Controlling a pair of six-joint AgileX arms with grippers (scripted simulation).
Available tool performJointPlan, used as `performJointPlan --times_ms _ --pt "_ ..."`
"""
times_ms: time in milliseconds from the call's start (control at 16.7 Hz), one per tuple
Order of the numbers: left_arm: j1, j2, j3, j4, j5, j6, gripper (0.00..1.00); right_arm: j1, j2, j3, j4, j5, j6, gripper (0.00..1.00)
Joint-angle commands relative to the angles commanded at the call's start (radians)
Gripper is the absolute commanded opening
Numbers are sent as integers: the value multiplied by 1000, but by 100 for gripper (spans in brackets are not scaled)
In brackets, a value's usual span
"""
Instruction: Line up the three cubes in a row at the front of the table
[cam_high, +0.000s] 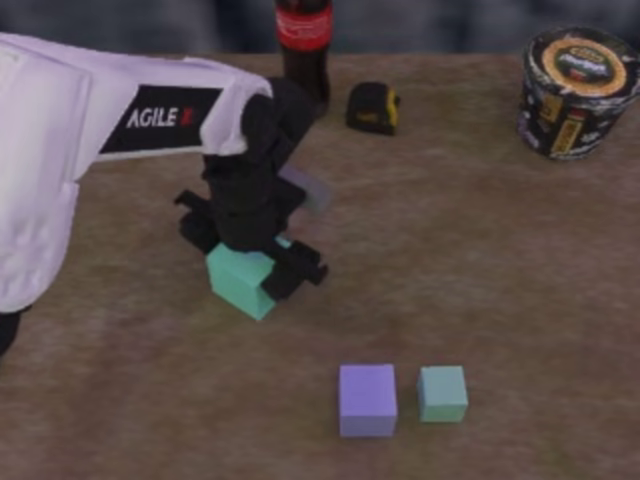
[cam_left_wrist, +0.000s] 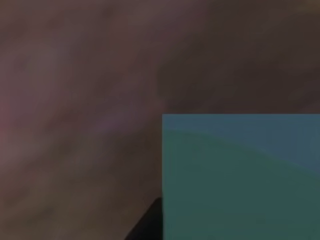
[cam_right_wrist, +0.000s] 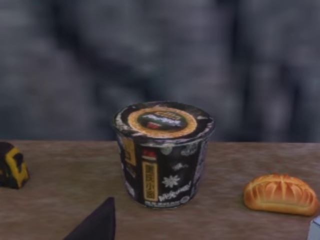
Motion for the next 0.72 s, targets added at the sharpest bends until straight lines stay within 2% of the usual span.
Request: performJointPlan --times_ms 540,720 --pt "1 -11 4 -6 1 1 0 0 0 0 0 0 0 100" --pt "6 -38 51 -78 1 0 0 0 0 0 0 0 0 100"
